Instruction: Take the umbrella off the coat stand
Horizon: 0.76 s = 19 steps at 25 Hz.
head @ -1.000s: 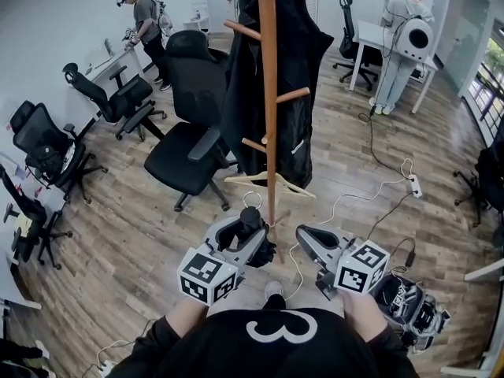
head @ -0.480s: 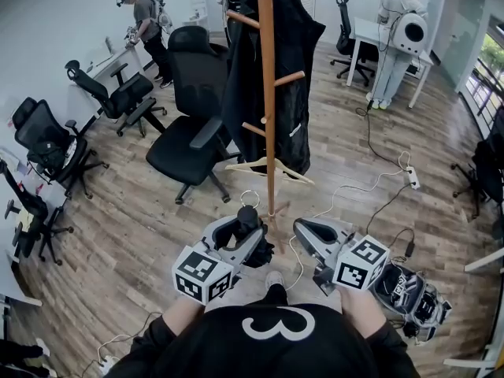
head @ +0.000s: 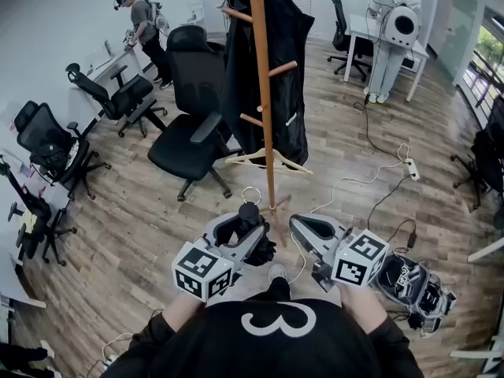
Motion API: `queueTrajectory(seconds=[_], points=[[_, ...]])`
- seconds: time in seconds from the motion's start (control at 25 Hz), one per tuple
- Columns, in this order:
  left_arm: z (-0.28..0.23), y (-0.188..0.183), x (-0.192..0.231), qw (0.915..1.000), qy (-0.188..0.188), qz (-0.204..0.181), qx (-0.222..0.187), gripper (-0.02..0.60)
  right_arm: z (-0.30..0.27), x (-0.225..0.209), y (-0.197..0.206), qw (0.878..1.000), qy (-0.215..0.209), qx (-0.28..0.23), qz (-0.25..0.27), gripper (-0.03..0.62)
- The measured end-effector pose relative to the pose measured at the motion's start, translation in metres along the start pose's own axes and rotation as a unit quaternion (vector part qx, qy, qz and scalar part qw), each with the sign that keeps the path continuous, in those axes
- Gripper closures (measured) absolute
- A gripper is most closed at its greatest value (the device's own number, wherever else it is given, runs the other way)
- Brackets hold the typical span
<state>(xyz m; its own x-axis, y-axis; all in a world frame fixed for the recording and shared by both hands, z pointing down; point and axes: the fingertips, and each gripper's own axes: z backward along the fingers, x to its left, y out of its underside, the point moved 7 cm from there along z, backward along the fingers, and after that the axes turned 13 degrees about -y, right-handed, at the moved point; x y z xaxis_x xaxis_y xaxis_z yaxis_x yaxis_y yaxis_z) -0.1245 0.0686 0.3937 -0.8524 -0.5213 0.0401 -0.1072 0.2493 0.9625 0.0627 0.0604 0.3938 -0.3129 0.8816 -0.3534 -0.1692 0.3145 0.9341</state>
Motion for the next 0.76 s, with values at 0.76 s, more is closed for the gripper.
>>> queueTrajectory(seconds=[0.76], points=[[0.04,-0.017,-0.024,0.9997,-0.003,-0.014,-0.02,0.383,0.01,0.046,-0.005,1.0,-0.018,0.004,0.024,0.569]])
